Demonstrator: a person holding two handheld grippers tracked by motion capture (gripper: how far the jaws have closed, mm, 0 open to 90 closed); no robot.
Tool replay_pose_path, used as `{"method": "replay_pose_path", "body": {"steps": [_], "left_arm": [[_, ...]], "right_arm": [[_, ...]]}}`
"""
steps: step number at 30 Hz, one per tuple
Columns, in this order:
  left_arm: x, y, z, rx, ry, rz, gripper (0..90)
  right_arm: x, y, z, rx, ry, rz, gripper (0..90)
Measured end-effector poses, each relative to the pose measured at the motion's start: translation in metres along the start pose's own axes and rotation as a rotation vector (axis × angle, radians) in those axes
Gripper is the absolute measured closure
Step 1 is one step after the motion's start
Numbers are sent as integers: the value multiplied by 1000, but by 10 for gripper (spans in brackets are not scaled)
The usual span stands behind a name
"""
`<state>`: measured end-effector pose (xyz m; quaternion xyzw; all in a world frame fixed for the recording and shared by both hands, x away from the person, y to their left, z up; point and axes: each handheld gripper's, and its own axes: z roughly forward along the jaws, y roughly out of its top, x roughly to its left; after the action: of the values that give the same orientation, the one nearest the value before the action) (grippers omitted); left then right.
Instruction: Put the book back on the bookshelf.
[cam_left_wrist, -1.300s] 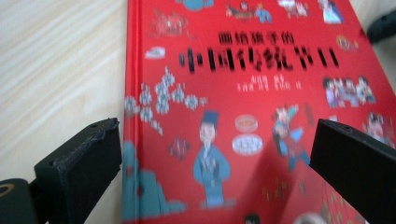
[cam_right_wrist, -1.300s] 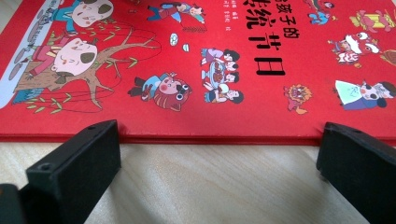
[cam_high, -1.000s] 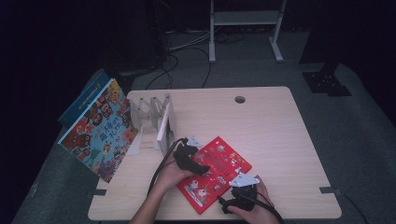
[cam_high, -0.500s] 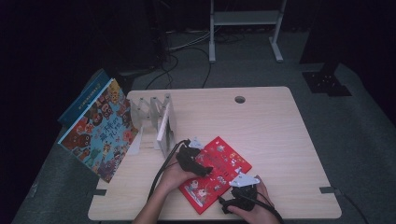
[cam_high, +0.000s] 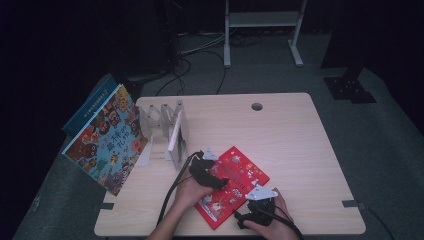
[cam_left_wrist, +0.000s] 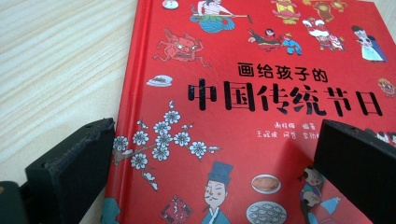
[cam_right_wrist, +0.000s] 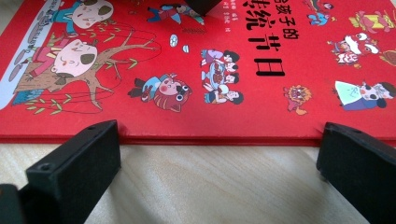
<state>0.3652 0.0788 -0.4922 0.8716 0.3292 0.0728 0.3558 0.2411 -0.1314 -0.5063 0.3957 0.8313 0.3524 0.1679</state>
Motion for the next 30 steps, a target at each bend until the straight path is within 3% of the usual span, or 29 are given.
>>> {"method": "replay_pose_path", "body": {"steps": [6,8,12,18,26,30], "left_arm": [[-2,1,0,4,10,-14,0],[0,1,-1,7,3,-13,0],[2,1,-2,-10,-21,-50,0],[1,7,-11,-26,-28,-53,0],[-5,24,-32,-35,-39,-20,0],[-7,34,-46,-22,-75,8,0]], "right_arm": [[0,0,0,0,4,-3,0],[-1,0,0,0,5,-4,0],[-1,0,0,0,8,-5,0],[-1,0,0,0,6,-6,0],[0,0,-1,5,1,-1,0],[-1,0,-1,5,5,-1,0]]}}
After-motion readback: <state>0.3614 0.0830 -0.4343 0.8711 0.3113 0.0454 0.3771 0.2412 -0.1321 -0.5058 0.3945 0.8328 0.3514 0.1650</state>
